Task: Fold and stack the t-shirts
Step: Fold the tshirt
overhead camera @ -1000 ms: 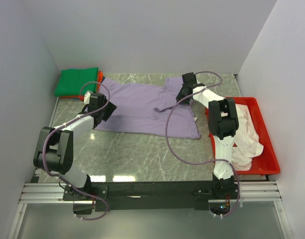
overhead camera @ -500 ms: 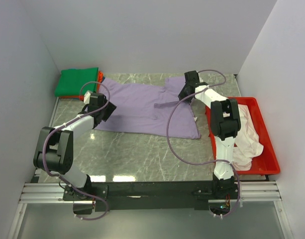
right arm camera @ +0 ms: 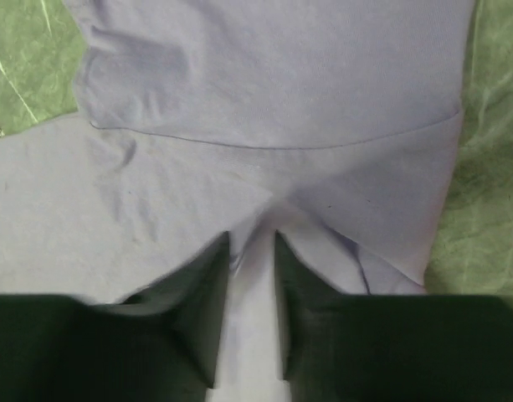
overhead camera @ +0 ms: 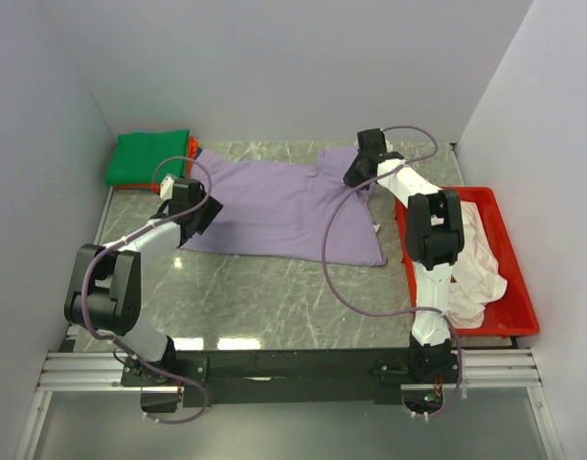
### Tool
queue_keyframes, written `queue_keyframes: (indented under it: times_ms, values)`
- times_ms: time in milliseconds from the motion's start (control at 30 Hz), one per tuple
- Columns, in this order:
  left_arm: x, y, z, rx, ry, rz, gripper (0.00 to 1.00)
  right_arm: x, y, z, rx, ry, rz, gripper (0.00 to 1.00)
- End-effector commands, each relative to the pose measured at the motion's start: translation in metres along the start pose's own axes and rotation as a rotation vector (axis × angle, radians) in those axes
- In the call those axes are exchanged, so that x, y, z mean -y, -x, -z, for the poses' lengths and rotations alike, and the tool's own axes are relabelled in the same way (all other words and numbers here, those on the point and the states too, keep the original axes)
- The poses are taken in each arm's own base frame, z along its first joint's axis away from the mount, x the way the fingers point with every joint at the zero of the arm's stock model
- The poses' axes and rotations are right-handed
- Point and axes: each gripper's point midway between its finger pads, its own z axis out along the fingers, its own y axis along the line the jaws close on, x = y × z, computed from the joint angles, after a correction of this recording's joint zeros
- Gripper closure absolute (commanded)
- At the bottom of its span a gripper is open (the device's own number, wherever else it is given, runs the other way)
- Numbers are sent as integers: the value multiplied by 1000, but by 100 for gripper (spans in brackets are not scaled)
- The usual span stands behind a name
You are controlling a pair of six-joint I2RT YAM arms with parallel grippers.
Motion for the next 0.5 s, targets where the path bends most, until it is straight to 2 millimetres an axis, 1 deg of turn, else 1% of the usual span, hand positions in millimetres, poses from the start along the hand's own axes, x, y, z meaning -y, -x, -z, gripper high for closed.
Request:
queue_keyframes:
  times_ms: [0,33,67,100,133,167,200,233,267,300,333,367,400,433,467]
  values:
    - [1,23,7,67,7,-10,38,-12,33,28,75,42,4,62]
    - [-2,28,11,80,9,-2,38,-13,35,37,76,47,15,55]
    - [-5,33,13,96,12,15,37,-12,35,42,73,46,19,45]
    - [-20,40,19,118,24,38,34,-14,31,48,55,58,27,41]
    - [-19,49,22,151,-8,65,33,-10,29,58,47,51,38,40]
    - [-25,52,25,163,-11,84,32,-8,26,64,43,48,39,40]
    - [-38,56,30,179,-5,106,31,-5,23,70,43,48,34,39]
    - [-43,60,32,196,-2,115,31,-2,10,82,36,88,27,39]
    - [-51,61,34,208,22,123,31,1,2,88,36,102,19,40]
    - [-58,64,39,229,38,132,32,-4,4,112,71,151,12,40]
    - [-65,67,40,255,62,150,32,10,-21,107,36,152,-3,40]
    - [-73,67,42,263,90,160,32,14,-30,112,36,163,-10,41]
    - [-80,67,45,274,108,175,34,13,-32,129,62,195,-14,41]
    - [-86,66,45,279,125,204,34,26,-57,126,30,194,-28,42]
    - [-95,63,46,274,160,215,34,30,-64,129,30,205,-40,42]
